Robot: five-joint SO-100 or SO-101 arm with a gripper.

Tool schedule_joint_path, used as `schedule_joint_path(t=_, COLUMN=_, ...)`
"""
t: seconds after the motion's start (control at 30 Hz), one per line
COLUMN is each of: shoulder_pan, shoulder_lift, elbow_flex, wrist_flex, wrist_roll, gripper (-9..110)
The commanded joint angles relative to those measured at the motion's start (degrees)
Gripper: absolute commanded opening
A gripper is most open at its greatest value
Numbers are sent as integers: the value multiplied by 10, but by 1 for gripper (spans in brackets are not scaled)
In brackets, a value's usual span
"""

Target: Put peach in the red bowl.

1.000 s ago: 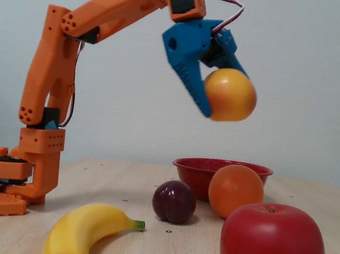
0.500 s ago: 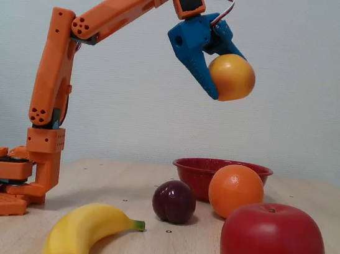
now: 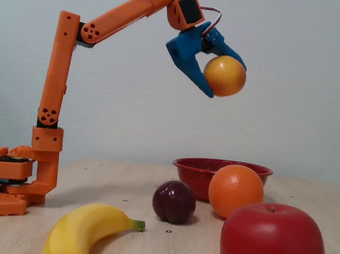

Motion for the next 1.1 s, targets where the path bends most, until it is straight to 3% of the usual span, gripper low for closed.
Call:
schedule_joint_path(t=0.0, shoulder_pan=-22, shoulder_lift=18, elbow_flex=-21, wrist_flex=-59, wrist_roll=45, gripper=0)
schedule_joint_path(t=0.33, shoulder_pan=-80, shoulder_lift=-1, elbow_flex=167, wrist_flex=-236, wrist_roll=88, gripper=0)
schedule_joint_path(t=0.67, shoulder_pan=-92, shoulder_lift=-22, elbow_flex=367, wrist_flex=-396, wrist_roll=39, gripper=0)
schedule_joint_path(t=1.07, shoulder_pan=-95, shoulder_lift=-110, elbow_flex=403, wrist_flex=-504, wrist_roll=-50, gripper=0)
